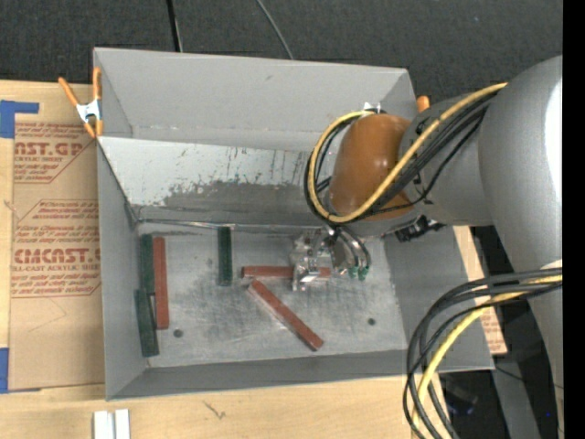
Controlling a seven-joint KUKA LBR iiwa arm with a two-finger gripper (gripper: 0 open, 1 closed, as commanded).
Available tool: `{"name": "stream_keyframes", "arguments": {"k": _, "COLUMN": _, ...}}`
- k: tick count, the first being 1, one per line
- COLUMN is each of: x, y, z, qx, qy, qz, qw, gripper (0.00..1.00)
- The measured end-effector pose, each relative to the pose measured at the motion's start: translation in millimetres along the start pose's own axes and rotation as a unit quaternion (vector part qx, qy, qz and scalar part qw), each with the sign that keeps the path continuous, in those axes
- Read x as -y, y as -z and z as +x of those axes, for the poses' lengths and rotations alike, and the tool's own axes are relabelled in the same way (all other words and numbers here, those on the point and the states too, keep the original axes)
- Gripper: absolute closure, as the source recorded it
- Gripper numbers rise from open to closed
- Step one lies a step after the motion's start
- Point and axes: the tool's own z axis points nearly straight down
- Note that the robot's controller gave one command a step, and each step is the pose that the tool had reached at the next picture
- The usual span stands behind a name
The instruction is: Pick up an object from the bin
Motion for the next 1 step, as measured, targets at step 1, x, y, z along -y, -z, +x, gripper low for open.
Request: {"name": "stream_keyframes", "arguments": {"k": 1, "x": 9.8, "y": 216.5, "z": -3.1, "qx": 0.0015, "qy": 0.062, "qz": 0.000, "qw": 0.9981, "gripper": 1.00}}
